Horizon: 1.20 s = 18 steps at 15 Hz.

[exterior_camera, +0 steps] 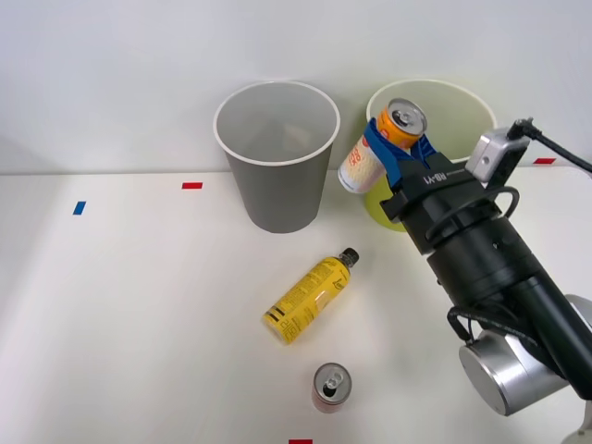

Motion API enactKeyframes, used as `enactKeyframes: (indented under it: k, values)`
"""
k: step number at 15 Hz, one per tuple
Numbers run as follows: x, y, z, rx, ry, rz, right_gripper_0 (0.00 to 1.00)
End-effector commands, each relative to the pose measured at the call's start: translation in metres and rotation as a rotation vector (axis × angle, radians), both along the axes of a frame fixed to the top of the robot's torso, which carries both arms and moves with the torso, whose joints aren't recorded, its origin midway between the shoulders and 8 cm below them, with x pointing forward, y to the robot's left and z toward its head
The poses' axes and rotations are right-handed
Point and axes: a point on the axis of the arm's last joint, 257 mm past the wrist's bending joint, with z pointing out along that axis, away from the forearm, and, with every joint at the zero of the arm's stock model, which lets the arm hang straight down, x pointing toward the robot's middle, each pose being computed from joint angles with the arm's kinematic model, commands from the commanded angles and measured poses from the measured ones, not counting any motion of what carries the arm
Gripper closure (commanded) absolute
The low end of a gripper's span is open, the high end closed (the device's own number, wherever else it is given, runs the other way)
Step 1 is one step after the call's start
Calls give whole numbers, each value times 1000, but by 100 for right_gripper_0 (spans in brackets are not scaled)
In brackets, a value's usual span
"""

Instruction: Put cans in the gray bin, plastic bottles in the light green bin

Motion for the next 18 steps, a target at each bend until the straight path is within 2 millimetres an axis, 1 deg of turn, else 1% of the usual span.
enactKeyframes:
  k: [1, 3, 5, 7, 9, 11, 12, 14, 15, 18]
  values:
    - [16, 22, 31, 26, 10, 27, 100]
    - [28, 46, 51, 16, 45, 54, 100]
    - [41, 67, 57, -3, 95, 75, 100]
    - [64, 82, 60, 5, 96, 90, 100]
    - [92, 104, 63, 8, 86, 112, 100]
    - [114, 121, 61, 4, 92, 119, 100]
    - [121, 128, 61, -12, 94, 120, 100]
    - [137, 138, 52, -42, 115, 112, 100]
    - [141, 143, 49, -56, 115, 112, 100]
    - [150, 147, 42, -89, 114, 105, 100]
